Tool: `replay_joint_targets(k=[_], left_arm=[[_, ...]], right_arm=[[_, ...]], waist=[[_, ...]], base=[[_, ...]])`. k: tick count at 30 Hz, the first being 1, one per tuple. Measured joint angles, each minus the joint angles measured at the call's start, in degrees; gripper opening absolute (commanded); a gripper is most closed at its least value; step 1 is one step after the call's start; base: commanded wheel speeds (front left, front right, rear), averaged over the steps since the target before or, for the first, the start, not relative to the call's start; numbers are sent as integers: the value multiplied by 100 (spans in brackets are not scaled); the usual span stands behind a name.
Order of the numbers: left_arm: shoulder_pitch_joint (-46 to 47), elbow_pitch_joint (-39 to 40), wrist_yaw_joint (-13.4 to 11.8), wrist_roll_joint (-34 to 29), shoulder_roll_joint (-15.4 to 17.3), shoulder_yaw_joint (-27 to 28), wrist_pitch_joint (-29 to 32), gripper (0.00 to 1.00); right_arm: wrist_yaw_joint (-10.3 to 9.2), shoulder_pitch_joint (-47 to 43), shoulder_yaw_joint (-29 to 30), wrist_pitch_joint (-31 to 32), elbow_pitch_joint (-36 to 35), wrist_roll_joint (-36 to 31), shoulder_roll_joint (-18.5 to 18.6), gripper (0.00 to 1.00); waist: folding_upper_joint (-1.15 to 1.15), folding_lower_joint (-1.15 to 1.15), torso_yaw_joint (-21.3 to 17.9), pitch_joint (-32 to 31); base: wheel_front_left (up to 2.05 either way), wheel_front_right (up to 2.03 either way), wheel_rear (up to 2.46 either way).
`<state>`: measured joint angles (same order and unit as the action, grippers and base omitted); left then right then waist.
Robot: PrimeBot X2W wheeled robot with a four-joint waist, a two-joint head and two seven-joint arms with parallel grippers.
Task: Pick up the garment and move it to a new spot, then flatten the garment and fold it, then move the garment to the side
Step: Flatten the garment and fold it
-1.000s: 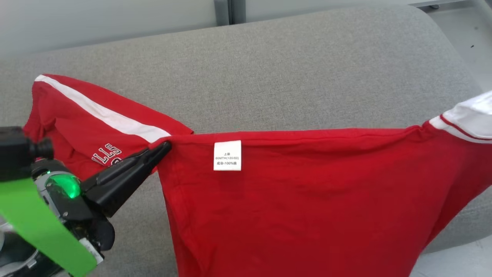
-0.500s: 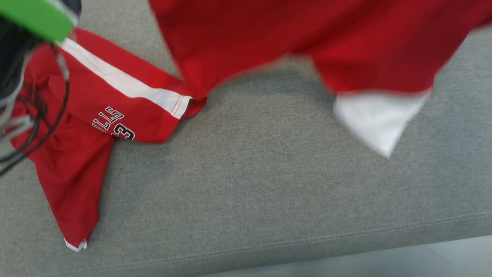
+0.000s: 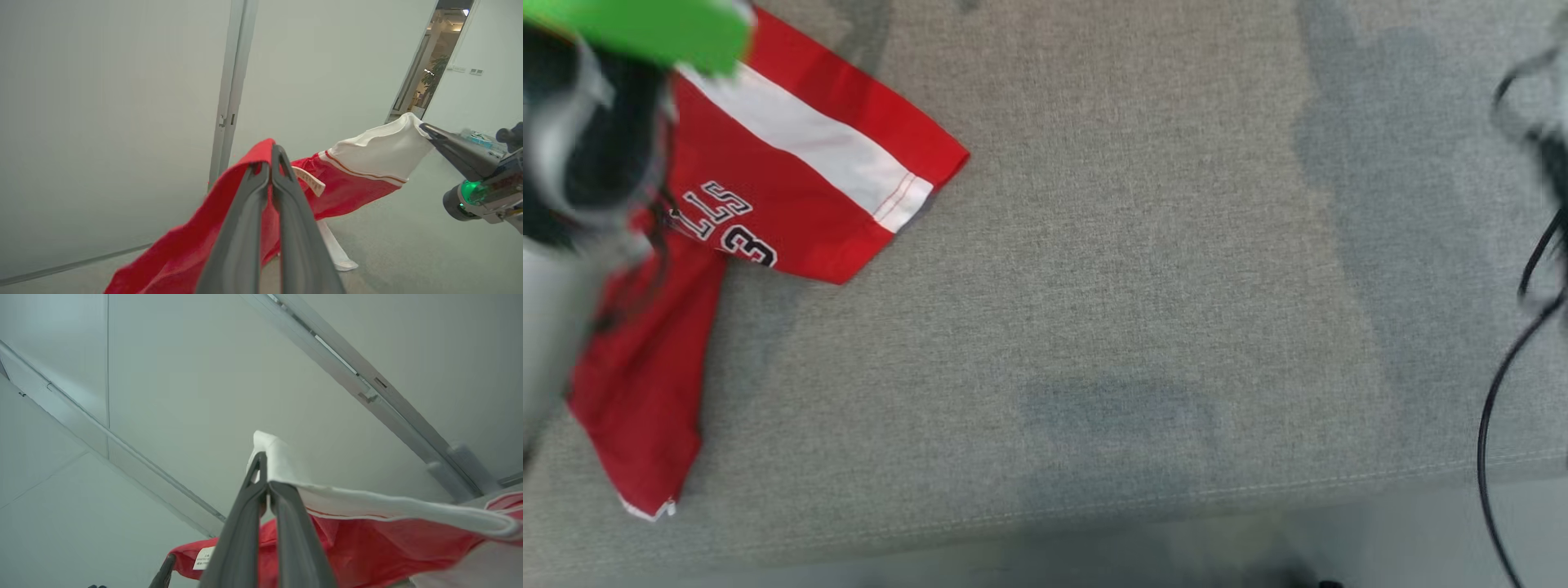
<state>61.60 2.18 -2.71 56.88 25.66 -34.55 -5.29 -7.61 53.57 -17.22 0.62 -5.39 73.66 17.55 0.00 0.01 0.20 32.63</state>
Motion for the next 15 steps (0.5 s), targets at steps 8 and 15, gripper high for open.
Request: replay_joint_targets(k=[8, 15], left_arm=[[-2386, -678, 339, -65, 112, -578, -896, 0], [-3119, -1020, 432, 229, 47, -325, -1004, 0]], right_arm=[[374, -3006, -482, -76, 102, 349, -152, 0], [764, -3828, -381, -346, 213, 444, -58, 0]], waist=[[0, 0, -225, 273], [0, 0, -387, -93]], base=[[0, 0, 0], [0, 0, 0]])
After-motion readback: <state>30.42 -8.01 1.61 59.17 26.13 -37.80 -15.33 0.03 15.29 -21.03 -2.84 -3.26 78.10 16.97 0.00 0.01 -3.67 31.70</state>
